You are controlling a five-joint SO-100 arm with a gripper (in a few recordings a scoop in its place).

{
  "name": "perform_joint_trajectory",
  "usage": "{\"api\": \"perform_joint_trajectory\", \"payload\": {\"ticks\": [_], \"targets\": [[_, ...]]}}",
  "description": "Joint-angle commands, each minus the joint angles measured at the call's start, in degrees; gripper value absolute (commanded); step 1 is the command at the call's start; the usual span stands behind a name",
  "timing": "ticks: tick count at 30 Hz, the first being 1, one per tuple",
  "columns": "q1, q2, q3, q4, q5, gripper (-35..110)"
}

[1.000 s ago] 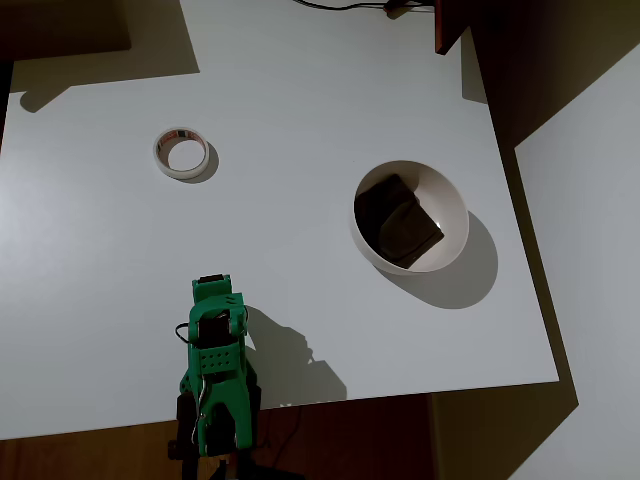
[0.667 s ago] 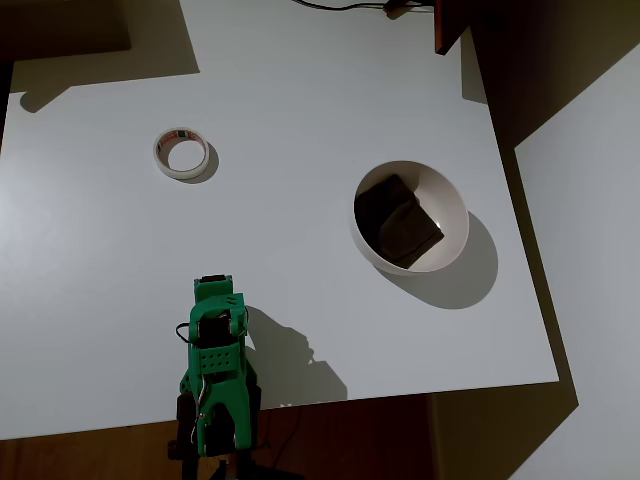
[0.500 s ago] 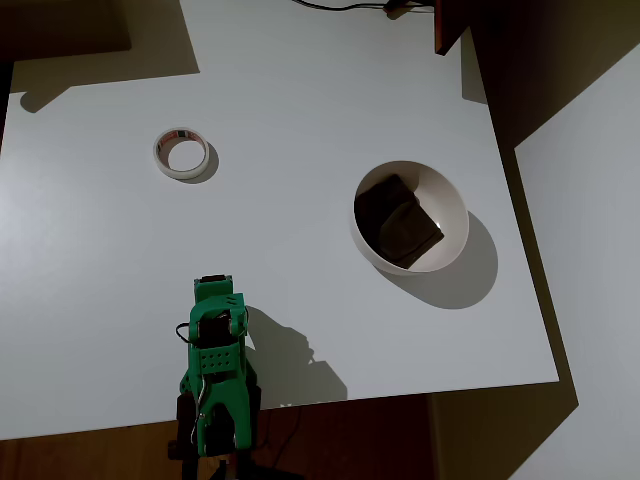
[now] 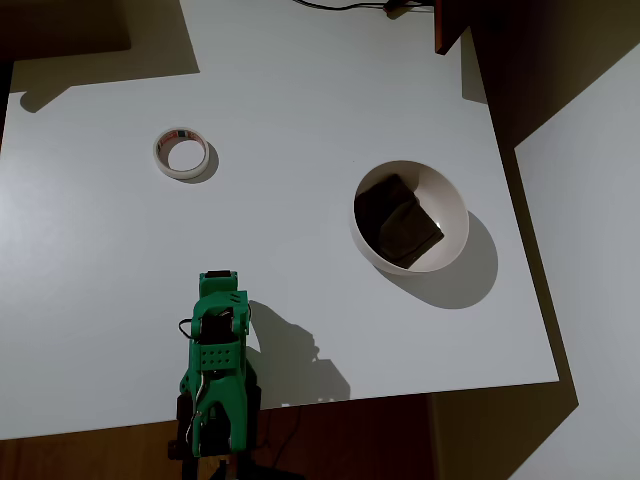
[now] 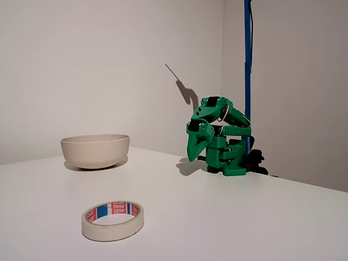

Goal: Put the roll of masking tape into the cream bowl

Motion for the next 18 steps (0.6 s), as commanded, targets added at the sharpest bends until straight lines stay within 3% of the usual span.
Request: {"api": "perform_joint_trajectory", "payload": {"ticks": [1, 6, 18], "targets": [[0.79, -8.70, -6.94, -4.04, 1.41, -8], [-1.76, -23.47, -19.86, -3.52, 2.99, -8], [-5.98, -48.96, -53.09, 8.44, 4.92, -8]]}}
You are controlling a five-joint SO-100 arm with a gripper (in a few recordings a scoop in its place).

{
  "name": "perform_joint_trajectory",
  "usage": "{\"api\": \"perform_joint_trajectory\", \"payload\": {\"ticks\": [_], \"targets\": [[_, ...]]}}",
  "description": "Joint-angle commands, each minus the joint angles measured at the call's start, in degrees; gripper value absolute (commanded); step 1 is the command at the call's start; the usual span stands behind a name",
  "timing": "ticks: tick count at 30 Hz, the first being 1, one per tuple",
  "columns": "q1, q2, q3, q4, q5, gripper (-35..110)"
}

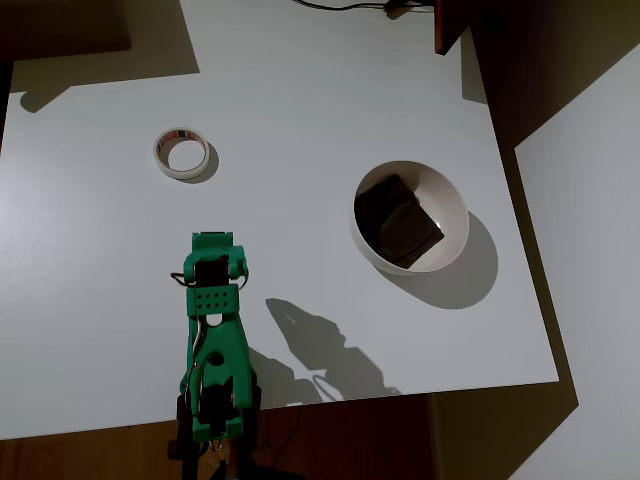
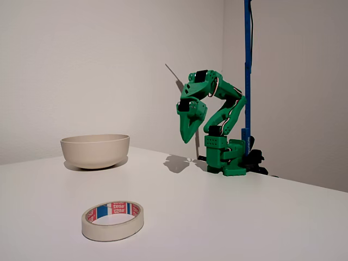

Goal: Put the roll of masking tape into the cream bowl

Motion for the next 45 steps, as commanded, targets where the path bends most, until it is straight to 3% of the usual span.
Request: {"api": "perform_joint_trajectory", "payload": {"ticks": [1, 33, 45], "targets": [[-2.02, -6.50, -14.68, 3.96, 1.14, -8], [-0.88, -78.84, -94.83, 22.24, -0.70, -8], [0.18, -83.41, -100.11, 7.38, -0.97, -8]]}}
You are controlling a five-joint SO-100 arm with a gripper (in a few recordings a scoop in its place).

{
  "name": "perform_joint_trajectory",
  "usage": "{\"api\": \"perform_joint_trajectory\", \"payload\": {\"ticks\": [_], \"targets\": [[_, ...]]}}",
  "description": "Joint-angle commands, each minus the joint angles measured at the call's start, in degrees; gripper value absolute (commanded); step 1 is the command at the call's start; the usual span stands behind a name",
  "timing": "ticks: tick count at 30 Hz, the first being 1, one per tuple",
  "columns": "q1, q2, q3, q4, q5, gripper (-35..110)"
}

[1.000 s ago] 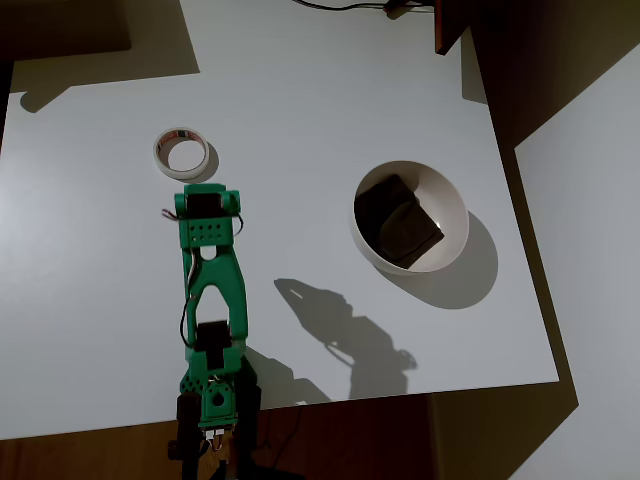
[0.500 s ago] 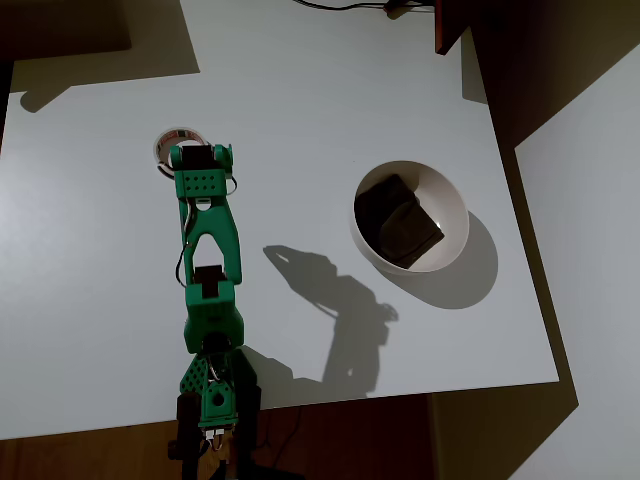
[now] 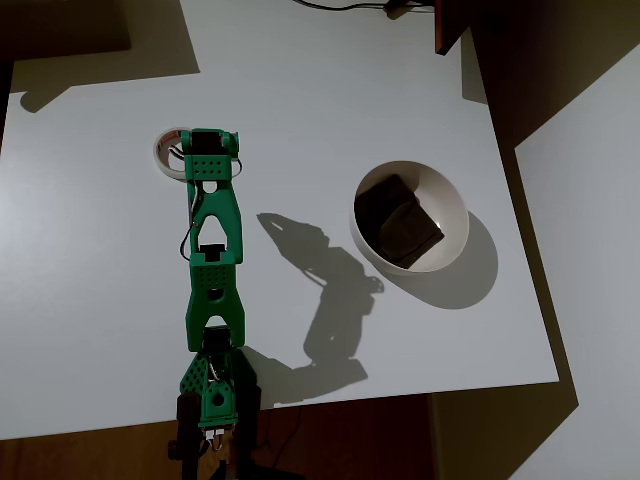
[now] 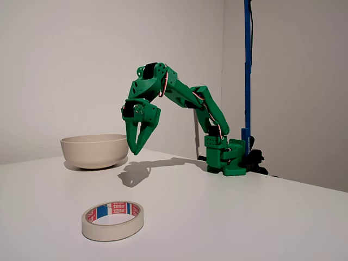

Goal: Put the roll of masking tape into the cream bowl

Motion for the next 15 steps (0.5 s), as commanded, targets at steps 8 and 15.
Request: {"api": "perform_joint_trajectory", "payload": {"ticks": [8, 15], "targets": [[-3.34, -4.48, -9.67, -8.79, -1.49, -8], [-6.06, -10.63, -10.99, -8.88, -0.79, -8]]}}
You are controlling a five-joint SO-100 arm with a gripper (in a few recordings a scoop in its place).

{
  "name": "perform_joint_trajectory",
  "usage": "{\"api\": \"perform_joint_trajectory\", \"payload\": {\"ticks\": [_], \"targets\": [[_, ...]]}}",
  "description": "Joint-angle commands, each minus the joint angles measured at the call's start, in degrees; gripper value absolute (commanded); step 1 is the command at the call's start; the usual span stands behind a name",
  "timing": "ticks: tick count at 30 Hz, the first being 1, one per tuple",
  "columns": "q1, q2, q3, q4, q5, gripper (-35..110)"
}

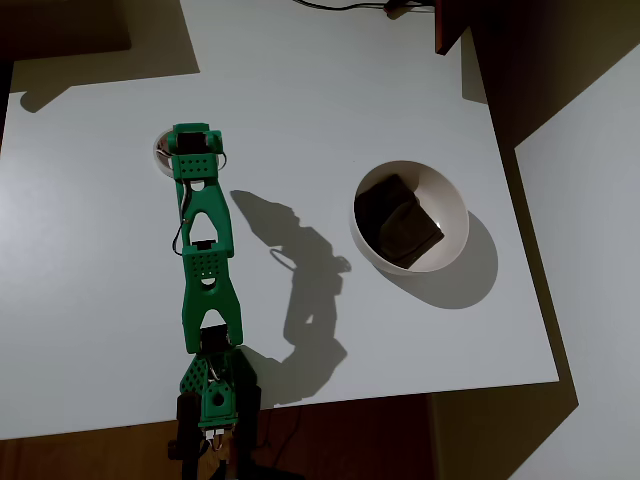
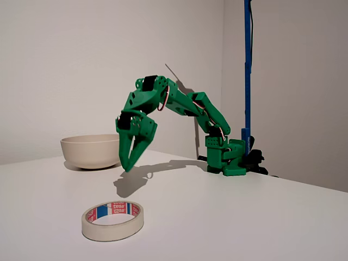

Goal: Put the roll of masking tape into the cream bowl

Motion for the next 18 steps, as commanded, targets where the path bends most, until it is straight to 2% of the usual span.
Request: {"api": "perform_joint_trajectory", "payload": {"ticks": [1, 6, 9, 18], "targets": [[-1.67, 1.23, -4.39, -0.70, 0.70, -8], [-2.11, -0.53, -5.71, -1.76, 0.44, -8], [-2.37, -1.32, -5.89, -0.97, 2.55, 6], [-3.16, -4.22, -5.98, 0.26, 3.34, 7]]}}
